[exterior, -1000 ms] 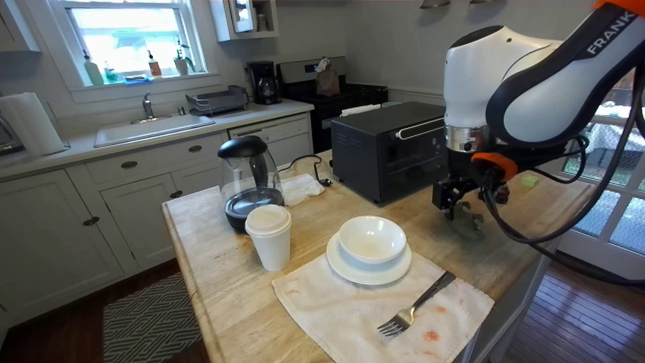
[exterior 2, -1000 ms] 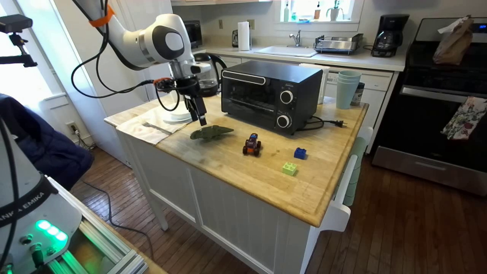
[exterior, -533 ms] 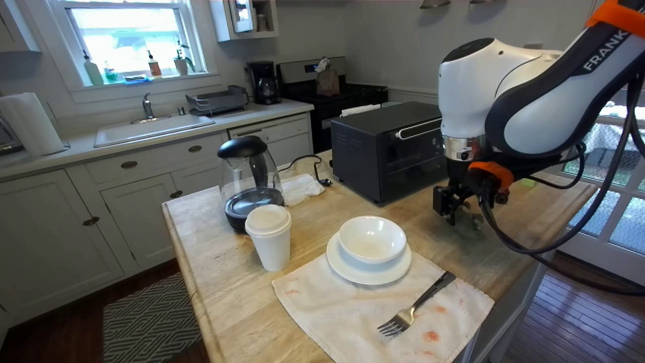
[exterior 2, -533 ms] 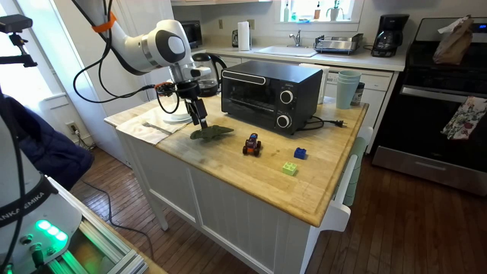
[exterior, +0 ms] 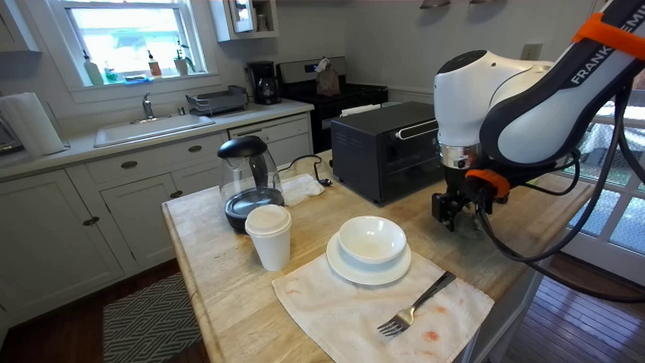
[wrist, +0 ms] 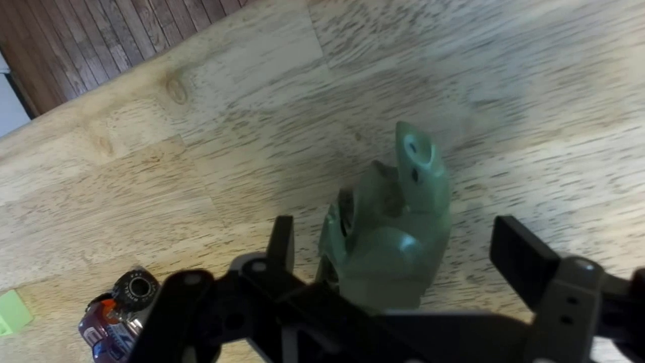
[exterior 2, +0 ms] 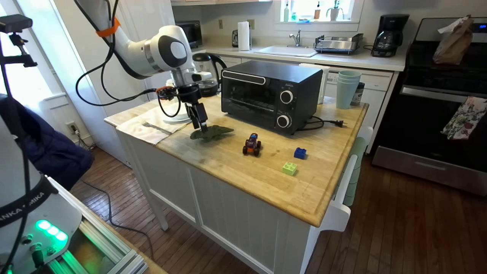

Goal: Put the green toy upright

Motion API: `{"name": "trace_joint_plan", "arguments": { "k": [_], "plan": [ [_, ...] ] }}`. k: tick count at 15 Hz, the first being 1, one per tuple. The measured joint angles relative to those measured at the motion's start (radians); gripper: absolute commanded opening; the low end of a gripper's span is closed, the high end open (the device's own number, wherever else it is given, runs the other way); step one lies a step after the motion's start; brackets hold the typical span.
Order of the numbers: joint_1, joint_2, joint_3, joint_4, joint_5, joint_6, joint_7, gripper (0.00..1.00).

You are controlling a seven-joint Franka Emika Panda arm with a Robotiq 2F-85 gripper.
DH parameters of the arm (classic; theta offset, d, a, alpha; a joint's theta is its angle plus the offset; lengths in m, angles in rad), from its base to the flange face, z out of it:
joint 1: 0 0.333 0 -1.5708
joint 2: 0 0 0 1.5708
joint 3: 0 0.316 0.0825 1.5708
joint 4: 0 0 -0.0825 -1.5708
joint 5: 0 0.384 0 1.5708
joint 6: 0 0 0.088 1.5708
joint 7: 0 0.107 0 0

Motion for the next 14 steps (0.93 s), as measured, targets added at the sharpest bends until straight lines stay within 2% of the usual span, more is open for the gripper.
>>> {"name": "trace_joint_plan", "arguments": {
  "k": [14],
  "plan": [
    [0.015,0.058,0.003,0.06,0.012,-0.013,0.001,1.0]
  ]
}}
